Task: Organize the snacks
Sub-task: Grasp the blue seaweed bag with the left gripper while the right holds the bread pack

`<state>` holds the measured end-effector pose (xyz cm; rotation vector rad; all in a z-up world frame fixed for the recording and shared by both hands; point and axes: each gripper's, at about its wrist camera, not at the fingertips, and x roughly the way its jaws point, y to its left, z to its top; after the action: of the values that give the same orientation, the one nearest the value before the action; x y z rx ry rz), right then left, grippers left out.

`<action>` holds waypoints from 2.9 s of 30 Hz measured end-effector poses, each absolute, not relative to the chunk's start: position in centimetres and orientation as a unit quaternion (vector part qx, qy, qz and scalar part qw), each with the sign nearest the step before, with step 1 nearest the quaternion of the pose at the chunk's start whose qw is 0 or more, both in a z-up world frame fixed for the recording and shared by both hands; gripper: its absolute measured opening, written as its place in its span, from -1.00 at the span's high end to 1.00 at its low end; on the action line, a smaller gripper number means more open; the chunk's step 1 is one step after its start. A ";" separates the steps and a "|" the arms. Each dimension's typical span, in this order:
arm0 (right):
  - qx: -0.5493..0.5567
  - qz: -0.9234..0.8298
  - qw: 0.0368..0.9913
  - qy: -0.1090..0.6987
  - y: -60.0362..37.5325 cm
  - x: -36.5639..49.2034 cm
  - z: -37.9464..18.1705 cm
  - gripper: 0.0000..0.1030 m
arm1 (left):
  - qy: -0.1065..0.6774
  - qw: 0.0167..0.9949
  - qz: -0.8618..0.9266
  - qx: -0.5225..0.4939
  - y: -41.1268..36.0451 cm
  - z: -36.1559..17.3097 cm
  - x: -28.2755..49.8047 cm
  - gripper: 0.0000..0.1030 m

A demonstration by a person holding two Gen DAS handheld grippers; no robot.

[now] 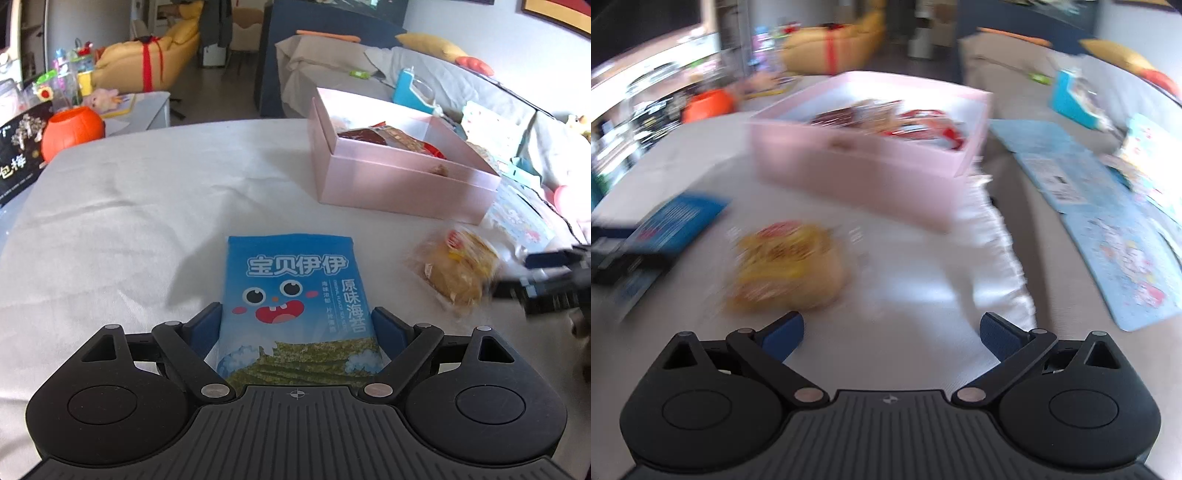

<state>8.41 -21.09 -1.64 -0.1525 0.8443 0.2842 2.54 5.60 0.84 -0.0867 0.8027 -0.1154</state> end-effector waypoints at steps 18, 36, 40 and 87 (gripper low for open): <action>-0.039 0.186 0.892 0.410 -18.9 10.2 -1.0 -0.98 | 0.399 0.913 -0.076 -0.033 4.5 1.0 1.3 -0.76; -0.006 0.252 0.885 0.393 -18.2 7.6 1.1 -0.98 | 0.404 0.914 -0.022 -0.009 4.6 0.9 0.9 -0.74; -0.046 0.236 0.892 0.383 -15.7 8.6 0.3 -0.98 | 0.402 0.915 -0.021 0.004 4.3 0.8 0.8 -0.75; -0.068 0.209 0.878 0.426 -16.4 11.1 -1.6 -0.87 | 0.393 0.919 -0.030 0.003 4.1 0.7 0.4 -0.82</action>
<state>11.13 -16.44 -1.65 -0.1415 0.8874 0.4355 0.38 4.14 0.69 0.0059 0.8072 -0.0622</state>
